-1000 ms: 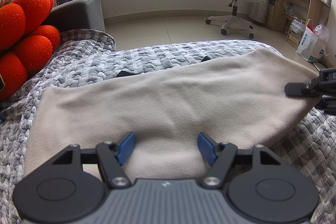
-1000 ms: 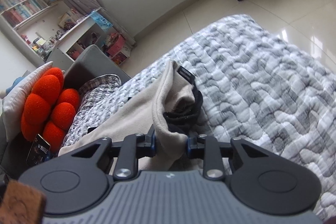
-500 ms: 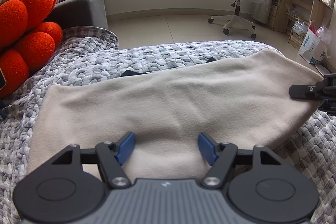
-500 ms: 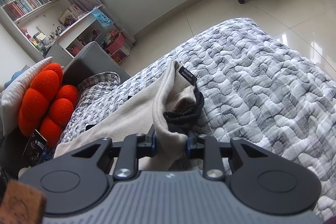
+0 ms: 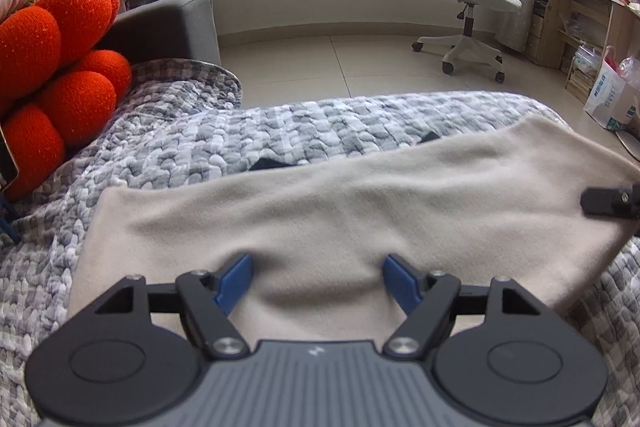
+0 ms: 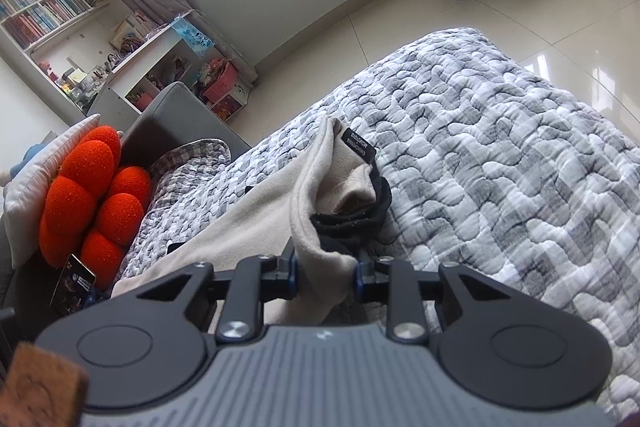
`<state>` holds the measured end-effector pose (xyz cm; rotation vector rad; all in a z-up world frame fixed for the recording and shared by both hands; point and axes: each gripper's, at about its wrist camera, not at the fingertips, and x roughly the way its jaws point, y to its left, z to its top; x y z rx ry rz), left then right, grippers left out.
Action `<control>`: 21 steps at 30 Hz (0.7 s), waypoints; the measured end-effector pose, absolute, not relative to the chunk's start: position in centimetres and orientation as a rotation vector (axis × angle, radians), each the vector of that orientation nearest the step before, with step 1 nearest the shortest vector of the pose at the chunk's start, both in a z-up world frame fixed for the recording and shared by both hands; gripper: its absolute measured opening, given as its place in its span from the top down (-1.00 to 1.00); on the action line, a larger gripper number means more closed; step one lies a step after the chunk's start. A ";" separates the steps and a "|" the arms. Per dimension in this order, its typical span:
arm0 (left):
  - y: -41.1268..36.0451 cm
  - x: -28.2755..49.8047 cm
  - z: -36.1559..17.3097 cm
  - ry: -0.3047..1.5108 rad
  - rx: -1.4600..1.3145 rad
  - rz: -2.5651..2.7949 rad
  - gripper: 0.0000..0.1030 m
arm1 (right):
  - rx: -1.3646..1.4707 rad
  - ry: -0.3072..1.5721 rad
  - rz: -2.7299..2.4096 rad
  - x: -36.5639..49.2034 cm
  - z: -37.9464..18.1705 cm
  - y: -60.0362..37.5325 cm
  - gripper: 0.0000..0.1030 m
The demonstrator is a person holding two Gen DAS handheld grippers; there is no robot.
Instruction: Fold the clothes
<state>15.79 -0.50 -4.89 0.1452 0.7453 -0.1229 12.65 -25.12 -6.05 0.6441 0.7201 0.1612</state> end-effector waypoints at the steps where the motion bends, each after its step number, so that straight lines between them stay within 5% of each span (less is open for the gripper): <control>1: -0.5 16.1 -4.8 0.739 0.150 -0.113 -0.46 | 0.648 0.722 0.161 12.7 -6.1 -25.2 0.44; 21: -1.3 22.6 -5.6 0.726 0.166 -0.034 -0.60 | 0.659 0.738 0.190 13.3 -6.4 -25.7 0.44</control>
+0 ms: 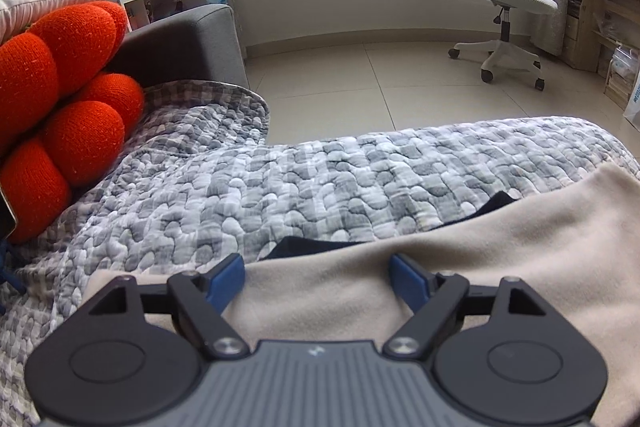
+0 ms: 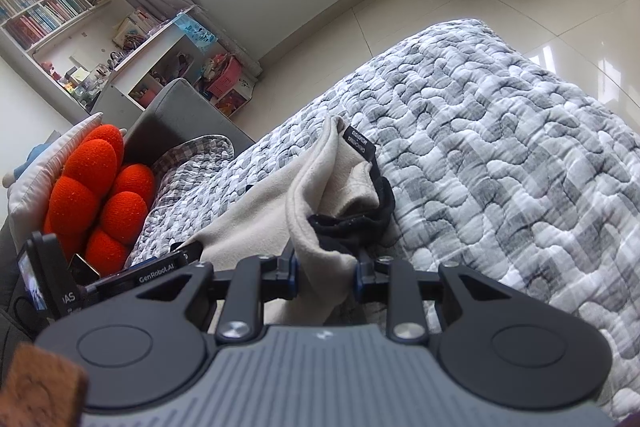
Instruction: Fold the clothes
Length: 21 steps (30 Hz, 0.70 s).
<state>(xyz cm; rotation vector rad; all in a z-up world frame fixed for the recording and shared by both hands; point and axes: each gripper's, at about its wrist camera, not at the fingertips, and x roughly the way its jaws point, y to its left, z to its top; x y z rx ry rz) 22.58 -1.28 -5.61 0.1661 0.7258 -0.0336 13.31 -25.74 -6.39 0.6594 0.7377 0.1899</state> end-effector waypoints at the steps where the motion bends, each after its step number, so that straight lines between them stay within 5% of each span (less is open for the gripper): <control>1: -1.1 22.8 -5.6 0.728 0.155 -0.032 -0.60 | 0.661 0.739 0.190 13.3 -6.4 -25.8 0.44; 21: -1.9 21.9 -5.7 0.716 0.204 -0.030 -0.60 | 0.698 0.747 0.169 13.4 -6.7 -25.9 0.44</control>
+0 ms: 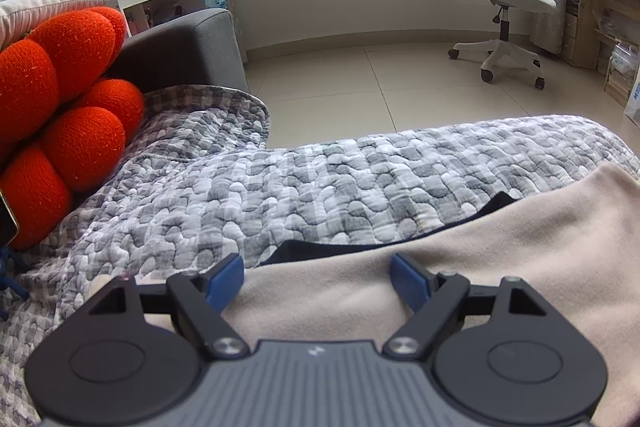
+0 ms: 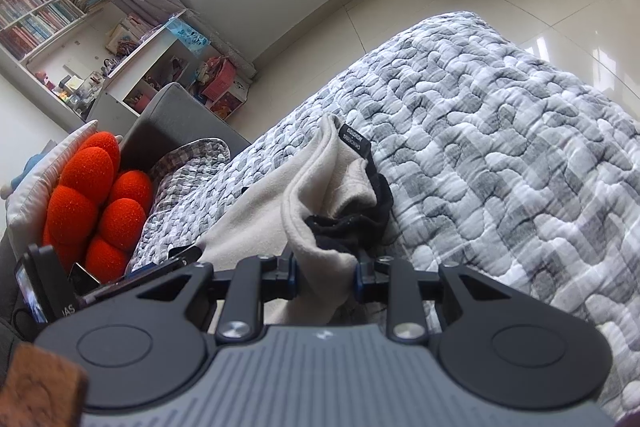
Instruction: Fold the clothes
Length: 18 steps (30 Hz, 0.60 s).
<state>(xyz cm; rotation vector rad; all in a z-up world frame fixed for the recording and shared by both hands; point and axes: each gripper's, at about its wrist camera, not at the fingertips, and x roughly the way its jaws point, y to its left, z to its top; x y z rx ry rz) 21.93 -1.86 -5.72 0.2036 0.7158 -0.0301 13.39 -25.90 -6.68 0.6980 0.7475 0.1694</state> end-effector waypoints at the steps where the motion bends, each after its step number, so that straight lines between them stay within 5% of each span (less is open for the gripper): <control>1: -1.9 21.8 -5.8 0.717 0.207 -0.030 -0.60 | 0.700 0.747 0.169 13.4 -6.6 -25.9 0.44; 18: -1.8 16.8 -5.2 0.710 0.187 -0.058 -0.58 | 0.715 0.746 0.158 13.2 -6.4 -26.0 0.44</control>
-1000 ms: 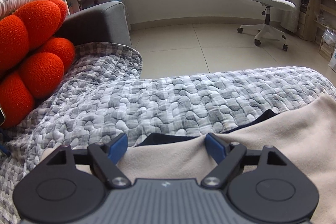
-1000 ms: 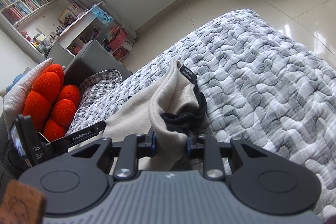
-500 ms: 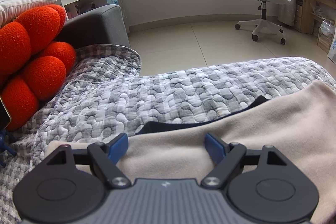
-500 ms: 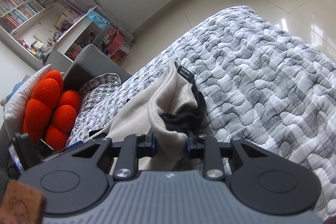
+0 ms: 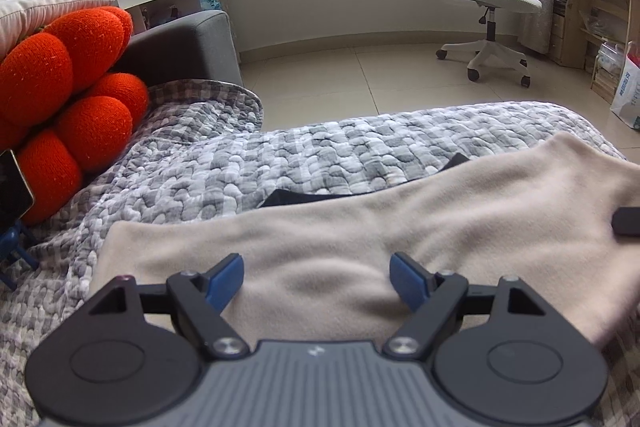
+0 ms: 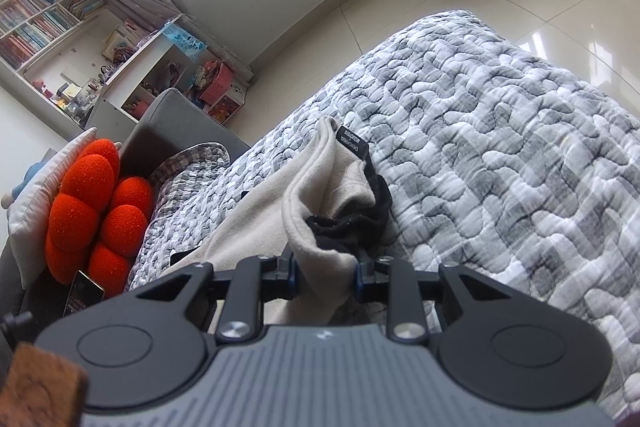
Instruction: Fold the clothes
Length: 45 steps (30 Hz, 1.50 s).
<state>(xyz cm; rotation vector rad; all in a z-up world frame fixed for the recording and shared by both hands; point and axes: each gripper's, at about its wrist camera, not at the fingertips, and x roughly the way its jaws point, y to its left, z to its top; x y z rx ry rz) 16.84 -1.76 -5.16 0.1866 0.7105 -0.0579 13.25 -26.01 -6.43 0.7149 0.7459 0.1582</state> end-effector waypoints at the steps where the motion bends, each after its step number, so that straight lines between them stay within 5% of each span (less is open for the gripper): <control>1: -1.8 16.7 -5.2 0.712 0.186 -0.060 -0.58 | 0.713 0.745 0.157 13.2 -6.4 -25.9 0.44; 45: -2.2 12.2 -5.5 0.753 0.191 -0.077 -0.58 | 0.740 0.758 0.107 12.3 -7.0 -25.7 0.40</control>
